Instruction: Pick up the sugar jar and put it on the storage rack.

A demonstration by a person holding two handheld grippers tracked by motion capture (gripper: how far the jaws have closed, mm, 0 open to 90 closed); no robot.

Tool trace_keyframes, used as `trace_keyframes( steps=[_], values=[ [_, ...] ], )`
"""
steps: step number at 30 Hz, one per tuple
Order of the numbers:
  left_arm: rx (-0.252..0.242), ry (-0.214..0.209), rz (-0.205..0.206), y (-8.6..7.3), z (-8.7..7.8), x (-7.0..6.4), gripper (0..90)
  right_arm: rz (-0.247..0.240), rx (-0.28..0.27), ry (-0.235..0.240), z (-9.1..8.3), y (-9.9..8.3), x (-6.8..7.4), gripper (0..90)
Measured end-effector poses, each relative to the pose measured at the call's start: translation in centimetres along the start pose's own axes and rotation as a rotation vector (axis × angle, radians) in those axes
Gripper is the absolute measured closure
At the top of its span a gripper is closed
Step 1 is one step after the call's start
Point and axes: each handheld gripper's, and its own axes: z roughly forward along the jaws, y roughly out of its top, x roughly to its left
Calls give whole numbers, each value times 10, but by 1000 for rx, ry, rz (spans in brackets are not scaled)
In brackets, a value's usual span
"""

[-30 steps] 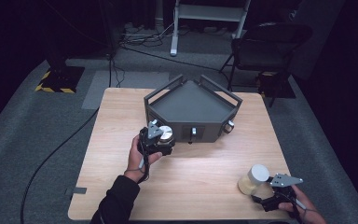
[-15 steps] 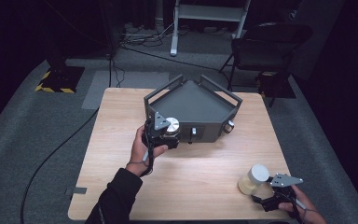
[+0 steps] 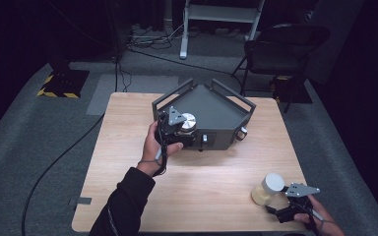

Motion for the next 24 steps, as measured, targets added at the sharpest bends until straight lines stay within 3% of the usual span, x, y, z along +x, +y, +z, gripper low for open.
trace_keyframes(
  steps=[16, 24],
  values=[
    [7, 16, 33, 29, 5, 2, 314, 0, 0, 0, 0, 0, 0, 0],
    [3, 26, 17, 33, 17, 9, 314, 0, 0, 0, 0, 0, 0, 0]
  ],
)
